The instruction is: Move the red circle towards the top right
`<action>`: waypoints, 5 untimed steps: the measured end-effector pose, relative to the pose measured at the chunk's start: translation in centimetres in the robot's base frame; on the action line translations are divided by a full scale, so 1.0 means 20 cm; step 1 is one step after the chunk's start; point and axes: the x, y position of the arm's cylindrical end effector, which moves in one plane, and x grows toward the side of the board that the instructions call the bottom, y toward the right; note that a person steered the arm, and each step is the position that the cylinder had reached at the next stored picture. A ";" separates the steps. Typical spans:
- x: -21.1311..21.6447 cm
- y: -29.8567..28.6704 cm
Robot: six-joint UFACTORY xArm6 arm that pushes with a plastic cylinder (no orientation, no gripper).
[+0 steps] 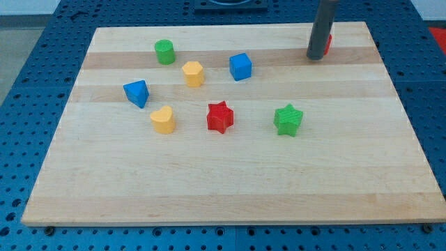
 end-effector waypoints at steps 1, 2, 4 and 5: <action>0.00 0.02; 0.00 0.01; 0.02 0.15; -0.05 0.14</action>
